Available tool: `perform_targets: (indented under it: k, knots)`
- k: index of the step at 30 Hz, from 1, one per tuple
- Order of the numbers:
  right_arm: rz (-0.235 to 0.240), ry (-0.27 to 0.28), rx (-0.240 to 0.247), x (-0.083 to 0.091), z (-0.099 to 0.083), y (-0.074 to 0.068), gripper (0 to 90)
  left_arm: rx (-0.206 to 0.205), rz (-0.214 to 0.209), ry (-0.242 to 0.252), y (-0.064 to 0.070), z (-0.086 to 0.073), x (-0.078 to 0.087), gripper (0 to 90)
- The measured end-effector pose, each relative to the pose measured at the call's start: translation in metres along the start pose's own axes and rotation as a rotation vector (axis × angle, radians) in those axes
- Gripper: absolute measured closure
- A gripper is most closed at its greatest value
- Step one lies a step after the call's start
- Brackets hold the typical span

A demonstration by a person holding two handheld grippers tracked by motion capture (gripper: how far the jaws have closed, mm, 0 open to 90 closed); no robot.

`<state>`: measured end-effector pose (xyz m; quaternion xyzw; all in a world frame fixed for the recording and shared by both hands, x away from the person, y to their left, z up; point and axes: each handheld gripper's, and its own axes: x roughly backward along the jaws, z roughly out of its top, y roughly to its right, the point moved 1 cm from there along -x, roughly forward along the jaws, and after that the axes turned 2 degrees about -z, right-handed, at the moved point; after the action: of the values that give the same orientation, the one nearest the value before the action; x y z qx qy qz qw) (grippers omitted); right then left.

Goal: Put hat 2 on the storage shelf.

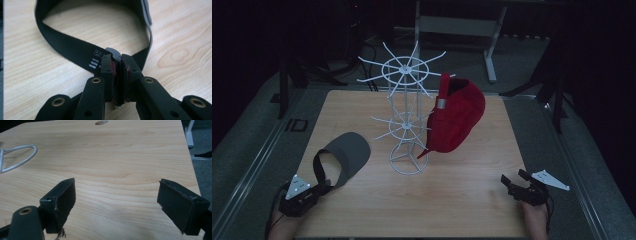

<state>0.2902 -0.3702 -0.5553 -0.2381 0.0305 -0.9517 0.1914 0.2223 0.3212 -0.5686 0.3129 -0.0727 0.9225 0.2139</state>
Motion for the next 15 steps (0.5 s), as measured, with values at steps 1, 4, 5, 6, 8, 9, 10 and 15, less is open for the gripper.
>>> perform_targets:
  k: [1, 4, 5, 6, 8, 9, 10, 15]
  knots:
    - [-0.001, 0.001, -0.001, 0.000, 0.000, 0.000, 15.0, 0.010, 0.006, 0.027, 0.000, 0.002, 0.002, 82.9]
    - [-0.003, 0.000, -0.004, 0.000, 0.000, 0.001, 15.0, 0.033, 0.009, 0.119, -0.003, 0.010, 0.014, 83.4]
    - [-0.002, -0.001, -0.004, 0.000, 0.000, 0.000, 14.9, 0.036, 0.015, 0.143, -0.004, 0.013, 0.017, 83.4]
    - [-0.001, -0.001, -0.003, 0.000, 0.000, 0.000, 15.0, 0.038, 0.008, 0.172, -0.004, 0.016, 0.021, 83.4]
    - [-0.001, -0.003, -0.001, 0.000, 0.000, 0.000, 15.0, 0.034, 0.020, 0.208, -0.003, 0.023, 0.026, 83.4]
    - [-0.002, -0.004, 0.000, 0.000, 0.000, 0.000, 15.0, 0.027, 0.014, 0.220, -0.003, 0.027, 0.028, 83.4]
    - [-0.001, -0.002, -0.001, 0.000, 0.000, 0.000, 15.0, 0.015, 0.018, 0.230, -0.002, 0.031, 0.029, 83.4]
    - [-0.001, 0.003, -0.006, 0.000, 0.000, 0.001, 15.0, -0.015, 0.012, 0.249, 0.003, 0.049, 0.031, 83.5]
